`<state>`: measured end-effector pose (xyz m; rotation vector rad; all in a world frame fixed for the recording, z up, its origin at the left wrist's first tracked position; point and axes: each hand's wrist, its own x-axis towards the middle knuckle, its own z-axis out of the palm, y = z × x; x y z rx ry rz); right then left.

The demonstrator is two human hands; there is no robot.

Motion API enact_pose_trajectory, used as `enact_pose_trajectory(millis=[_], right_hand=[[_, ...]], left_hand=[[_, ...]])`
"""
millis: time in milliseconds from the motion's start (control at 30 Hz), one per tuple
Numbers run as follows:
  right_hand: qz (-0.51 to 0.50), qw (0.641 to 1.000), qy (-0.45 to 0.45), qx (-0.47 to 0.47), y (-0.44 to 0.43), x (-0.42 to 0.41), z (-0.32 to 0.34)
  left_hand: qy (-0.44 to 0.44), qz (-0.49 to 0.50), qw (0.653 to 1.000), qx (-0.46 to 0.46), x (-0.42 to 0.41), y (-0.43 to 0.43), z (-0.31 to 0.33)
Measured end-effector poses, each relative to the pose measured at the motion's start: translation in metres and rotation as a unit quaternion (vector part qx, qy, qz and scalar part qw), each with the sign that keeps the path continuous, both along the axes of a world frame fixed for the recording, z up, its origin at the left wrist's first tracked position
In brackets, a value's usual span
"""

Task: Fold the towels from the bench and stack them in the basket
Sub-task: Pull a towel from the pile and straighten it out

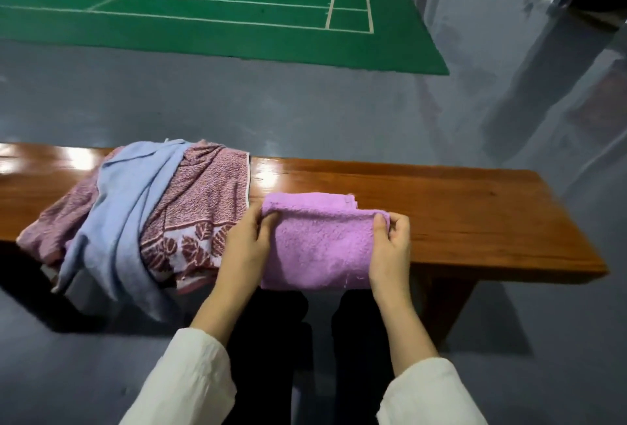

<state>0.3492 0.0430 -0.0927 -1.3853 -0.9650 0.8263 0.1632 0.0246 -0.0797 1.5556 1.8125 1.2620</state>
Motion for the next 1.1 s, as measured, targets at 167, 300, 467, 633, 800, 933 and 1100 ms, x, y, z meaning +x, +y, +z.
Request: enact_pose_trajectory(millis=[167, 300, 467, 633, 800, 933, 1100], right_hand=[[0.008, 1.000, -0.018, -0.012, 0.021, -0.010, -0.011], [0.016, 1.000, -0.013, -0.019, 0.045, -0.015, -0.016], [0.054, 0.997, 0.000, -0.052, 0.067, -0.020, -0.019], [0.126, 0.982, -0.066, -0.126, 0.070, -0.017, -0.030], [0.091, 0.989, -0.078, -0.085, 0.077, -0.021, -0.013], [0.080, 0.932, -0.289, -0.202, 0.065, -0.018, -0.014], [0.128, 0.841, -0.391, -0.350, 0.056, -0.019, -0.003]], left_hand=[[-0.077, -0.033, 0.990, -0.114, -0.006, 0.004, -0.025], [-0.049, -0.013, 0.994, -0.098, -0.011, 0.017, -0.028], [-0.035, 0.039, 0.995, -0.088, -0.013, 0.044, -0.029], [-0.020, 0.012, 0.983, -0.182, -0.025, 0.054, -0.045], [0.031, 0.040, 0.989, -0.141, -0.016, 0.057, -0.039], [0.124, 0.078, 0.978, -0.147, -0.011, 0.054, -0.040], [0.233, 0.111, 0.929, -0.265, -0.004, 0.050, -0.028]])
